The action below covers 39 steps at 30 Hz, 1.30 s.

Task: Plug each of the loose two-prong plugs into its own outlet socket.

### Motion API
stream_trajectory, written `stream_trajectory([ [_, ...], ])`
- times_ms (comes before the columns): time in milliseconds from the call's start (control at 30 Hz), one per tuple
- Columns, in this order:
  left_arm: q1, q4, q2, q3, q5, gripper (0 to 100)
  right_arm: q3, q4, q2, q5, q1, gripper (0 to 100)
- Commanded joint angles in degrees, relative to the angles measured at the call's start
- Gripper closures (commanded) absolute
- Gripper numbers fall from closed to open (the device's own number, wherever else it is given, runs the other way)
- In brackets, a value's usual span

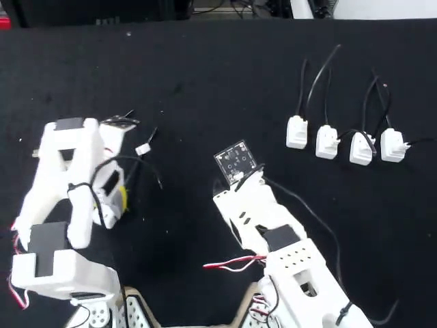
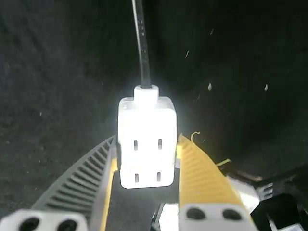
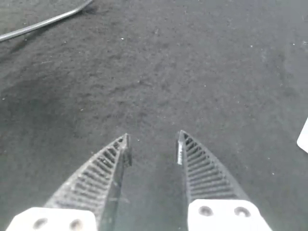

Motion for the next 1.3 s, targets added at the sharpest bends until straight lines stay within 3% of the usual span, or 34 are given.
stream_trajectory([
  [0, 6.8, -0.6, -2.8, 0.0, 3.2, 82, -0.6, -1.6, -1.5, 0.3, 1.1, 85.0],
  [100, 9.7, -0.4, -2.8, -0.6, 3.3, 81, -0.6, -1.6, -1.5, 0.5, 1.1, 85.0],
  [500, 10.5, 11.7, -2.3, -11.7, 2.8, 80, -0.6, -1.6, -1.5, 0.5, 1.0, 85.0],
  [633, 10.5, 9.6, -2.2, -10.2, 2.9, 72, -0.6, -1.6, -1.5, 0.5, 1.0, 85.0],
  [900, 9.9, 6.4, -2.8, -7.2, 2.9, 73, -0.4, -1.6, -1.5, 0.5, 1.0, 85.0],
  [1267, -6.4, 2.1, -2.2, -8.7, -2.8, 73, -0.4, -1.6, -1.5, 0.6, 1.0, 85.0],
])
